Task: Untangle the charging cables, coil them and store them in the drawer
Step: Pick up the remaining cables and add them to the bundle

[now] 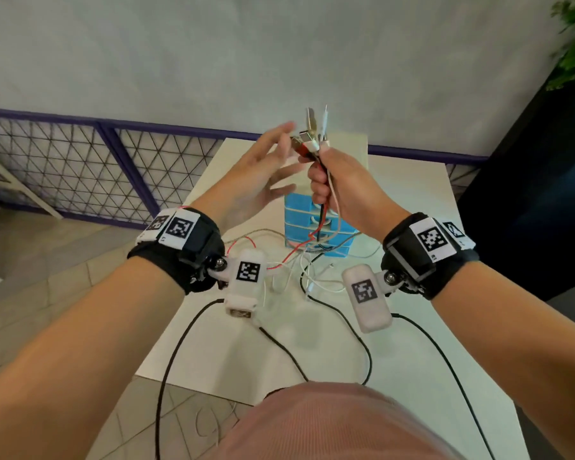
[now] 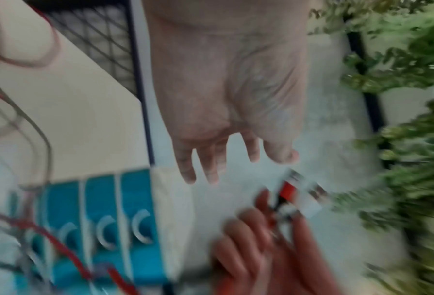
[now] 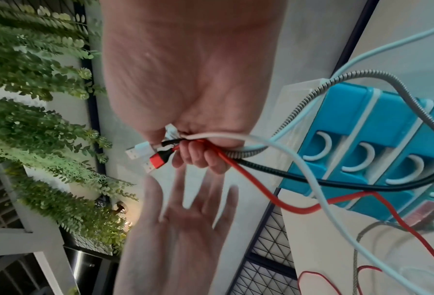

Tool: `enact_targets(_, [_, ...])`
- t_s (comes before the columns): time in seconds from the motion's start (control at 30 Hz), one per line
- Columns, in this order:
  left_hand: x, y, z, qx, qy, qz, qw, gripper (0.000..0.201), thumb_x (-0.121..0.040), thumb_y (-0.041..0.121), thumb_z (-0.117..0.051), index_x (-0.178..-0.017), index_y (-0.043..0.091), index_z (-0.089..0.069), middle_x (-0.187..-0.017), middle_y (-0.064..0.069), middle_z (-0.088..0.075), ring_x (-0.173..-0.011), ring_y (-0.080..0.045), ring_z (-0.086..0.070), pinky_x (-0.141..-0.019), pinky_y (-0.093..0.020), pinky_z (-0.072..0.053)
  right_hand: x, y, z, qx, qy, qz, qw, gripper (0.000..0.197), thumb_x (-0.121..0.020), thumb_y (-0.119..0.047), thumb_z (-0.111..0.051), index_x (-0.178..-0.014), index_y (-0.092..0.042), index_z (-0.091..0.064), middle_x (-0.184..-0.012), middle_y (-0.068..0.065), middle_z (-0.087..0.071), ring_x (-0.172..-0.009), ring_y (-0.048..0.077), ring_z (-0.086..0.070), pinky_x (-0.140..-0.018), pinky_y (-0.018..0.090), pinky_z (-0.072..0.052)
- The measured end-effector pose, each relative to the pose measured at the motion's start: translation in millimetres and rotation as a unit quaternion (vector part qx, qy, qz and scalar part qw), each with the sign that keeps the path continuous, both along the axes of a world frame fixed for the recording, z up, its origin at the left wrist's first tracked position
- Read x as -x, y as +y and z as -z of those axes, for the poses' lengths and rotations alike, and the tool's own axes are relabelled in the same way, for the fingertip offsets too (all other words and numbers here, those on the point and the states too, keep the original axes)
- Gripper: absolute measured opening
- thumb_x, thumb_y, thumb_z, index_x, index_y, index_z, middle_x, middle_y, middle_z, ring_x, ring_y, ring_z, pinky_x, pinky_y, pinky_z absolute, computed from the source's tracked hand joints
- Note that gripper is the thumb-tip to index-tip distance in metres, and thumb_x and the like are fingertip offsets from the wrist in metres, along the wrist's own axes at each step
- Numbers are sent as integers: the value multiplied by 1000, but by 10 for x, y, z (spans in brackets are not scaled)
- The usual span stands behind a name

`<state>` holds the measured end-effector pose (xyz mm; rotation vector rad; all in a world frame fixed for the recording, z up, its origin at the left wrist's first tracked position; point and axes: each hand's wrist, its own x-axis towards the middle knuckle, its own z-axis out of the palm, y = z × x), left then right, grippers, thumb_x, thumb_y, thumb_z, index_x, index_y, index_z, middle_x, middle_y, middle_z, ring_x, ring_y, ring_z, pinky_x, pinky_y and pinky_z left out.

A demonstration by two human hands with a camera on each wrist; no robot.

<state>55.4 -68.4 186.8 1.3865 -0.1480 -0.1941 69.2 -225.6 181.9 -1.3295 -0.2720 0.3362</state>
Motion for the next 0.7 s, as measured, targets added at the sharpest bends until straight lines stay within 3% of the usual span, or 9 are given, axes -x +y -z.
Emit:
enact_targets(0.07, [-25,213,190,-18,35,-70,997,29,-98,43,-39,-117,30,-57,-120,1,-62,-107,-16,-62,-90,-34,-47,-24,28,57,25,17,0,1000,38,-105,-34,-27,-90,-10,-52,-55,-8,-32,-44,6,-27,-45,20,-26])
enact_targets(0.17, [-33,522,569,-140,73,-158,975,28,-102,30,-35,-94,16,-58,-90,-5,-64,-74,-18,-63,-67,-28,-50,-17,44,154,98,30,20,995,41,-104,-40,-25,-77,-16,-44,-52,-8,-31,-40,7,-26,-42,21,-26])
enact_targets(0.23, [-40,691,884,-250,148,-184,939,30,-101,19,-35,-77,11,-53,-73,-9,-56,-50,-17,-53,-50,-23,-44,24,18,218,144,28,24,989,40,-103,-42,-28,-73,-17,-38,-55,-5,-30,-38,7,-26,-40,20,-25])
enact_targets(0.3, [-13,839,1241,-366,256,-138,884,31,-99,15,-38,-72,6,-50,-68,-13,-51,-42,-19,-47,-44,-21,-40,59,-31,273,176,43,25,983,40,-102,-44,-30,-73,-18,-38,-55,-4,-29,-37,6,-25,-37,18,-22])
enact_targets(0.37, [85,953,1566,-467,311,-82,823,26,-96,16,-42,-80,1,-54,-68,-14,-56,-48,-24,-50,-53,-26,-43,68,-75,324,206,50,29,977,40,-102,-46,-31,-73,-19,-39,-57,-5,-29,-39,6,-23,-38,18,-20])
enact_targets(0.43, [182,1034,1818,-539,279,-41,793,26,-94,19,-45,-88,-3,-59,-80,-20,-66,-58,-28,-57,-60,-29,-45,67,-120,336,248,44,43,967,40,-101,-48,-30,-75,-19,-41,-59,-4,-29,-43,7,-23,-39,20,-21])
enact_targets(0.5, [256,1050,1954,-555,233,-6,799,18,-91,16,-49,-87,1,-59,-88,-21,-68,-66,-28,-60,-59,-28,-44,62,-158,332,290,16,55,955,42,-98,-54,-30,-77,-20,-42,-62,-4,-31,-47,8,-25,-40,20,-25])
enact_targets(0.63, [306,1008,2121,-557,171,62,810,12,-86,9,-56,-76,11,-62,-71,-5,-57,-77,-31,-59,-64,-27,-40,60,-180,282,338,-41,60,938,45,-94,-61,-35,-80,-19,-39,-66,-1,-32,-49,9,-28,-40,18,-33])
enact_targets(0.7, [295,1006,2160,-548,149,56,821,12,-86,10,-56,-89,7,-67,-79,-9,-60,-84,-35,-61,-65,-27,-40,55,-160,257,345,-50,60,935,43,-94,-58,-39,-79,-18,-41,-64,0,-31,-48,9,-27,-39,18,-33])
